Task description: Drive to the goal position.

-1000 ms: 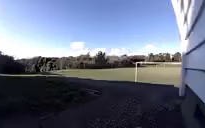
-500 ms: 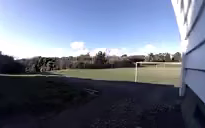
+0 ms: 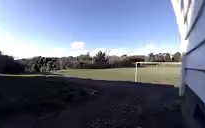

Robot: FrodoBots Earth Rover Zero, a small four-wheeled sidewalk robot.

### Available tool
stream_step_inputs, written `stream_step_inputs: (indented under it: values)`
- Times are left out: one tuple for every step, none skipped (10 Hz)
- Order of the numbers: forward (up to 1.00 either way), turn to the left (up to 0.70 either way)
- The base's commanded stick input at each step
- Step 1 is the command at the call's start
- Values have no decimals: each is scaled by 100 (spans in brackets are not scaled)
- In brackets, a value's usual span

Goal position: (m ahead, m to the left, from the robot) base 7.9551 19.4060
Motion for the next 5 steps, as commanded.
stream_step_inputs:
  values:
    - [4,0]
    - [4,0]
    - [4,0]
    - [4,0]
    - [4,0]
